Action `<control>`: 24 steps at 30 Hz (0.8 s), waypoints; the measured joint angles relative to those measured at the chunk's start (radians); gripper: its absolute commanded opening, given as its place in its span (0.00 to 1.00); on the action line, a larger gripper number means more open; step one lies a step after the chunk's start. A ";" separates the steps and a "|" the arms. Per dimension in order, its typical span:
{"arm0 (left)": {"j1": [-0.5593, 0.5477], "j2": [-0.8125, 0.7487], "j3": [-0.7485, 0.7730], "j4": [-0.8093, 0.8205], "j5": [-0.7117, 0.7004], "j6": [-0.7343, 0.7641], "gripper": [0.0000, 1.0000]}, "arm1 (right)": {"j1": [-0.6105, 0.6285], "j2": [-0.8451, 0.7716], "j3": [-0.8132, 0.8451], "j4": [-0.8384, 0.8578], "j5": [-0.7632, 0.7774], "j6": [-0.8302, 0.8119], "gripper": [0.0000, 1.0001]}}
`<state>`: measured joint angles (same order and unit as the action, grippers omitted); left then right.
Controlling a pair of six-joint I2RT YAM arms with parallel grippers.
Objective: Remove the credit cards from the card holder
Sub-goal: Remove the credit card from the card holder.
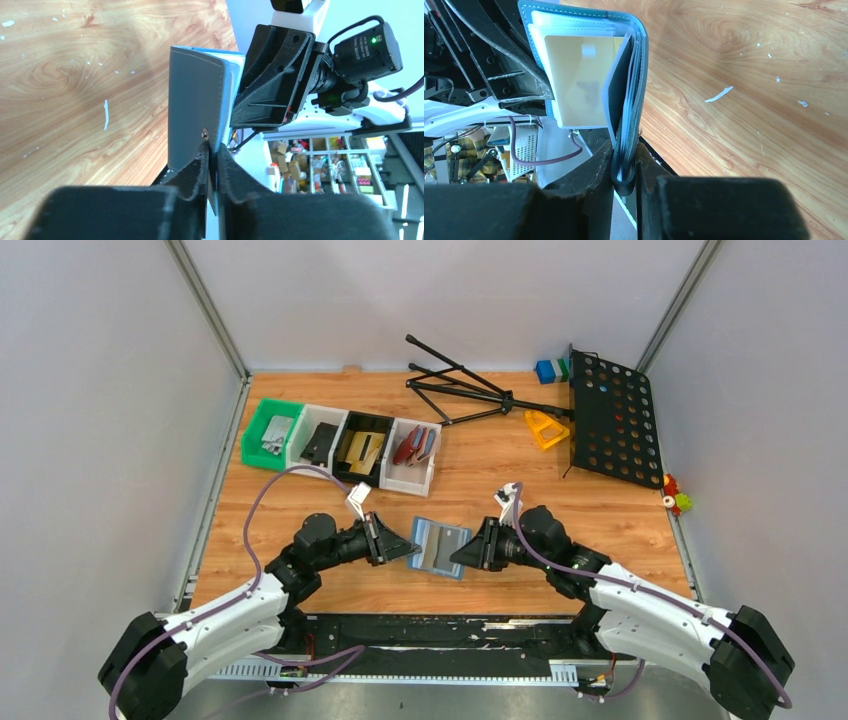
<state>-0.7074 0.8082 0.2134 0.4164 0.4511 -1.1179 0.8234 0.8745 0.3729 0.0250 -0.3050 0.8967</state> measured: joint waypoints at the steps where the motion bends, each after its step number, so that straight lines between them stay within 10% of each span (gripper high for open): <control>1: 0.000 0.000 -0.005 0.003 -0.003 -0.003 0.40 | -0.002 -0.003 0.000 -0.006 0.000 0.000 0.01; 4: 0.003 -0.001 -0.017 0.013 -0.008 -0.016 0.68 | -0.008 -0.014 0.000 -0.026 0.002 0.000 0.00; 9: 0.008 -0.002 -0.031 0.048 -0.008 -0.030 0.75 | -0.011 -0.017 0.000 -0.037 -0.002 0.000 0.00; 19: 0.008 0.062 -0.031 0.080 0.010 -0.019 0.36 | -0.013 -0.011 0.000 -0.037 -0.036 -0.001 0.00; 24: 0.009 0.061 -0.031 0.059 0.005 -0.004 0.00 | -0.013 -0.012 0.001 -0.039 -0.041 -0.005 0.08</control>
<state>-0.6987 0.8688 0.1825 0.4751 0.4561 -1.1221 0.8101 0.8623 0.3740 -0.0143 -0.3462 0.8913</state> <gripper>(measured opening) 0.162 0.181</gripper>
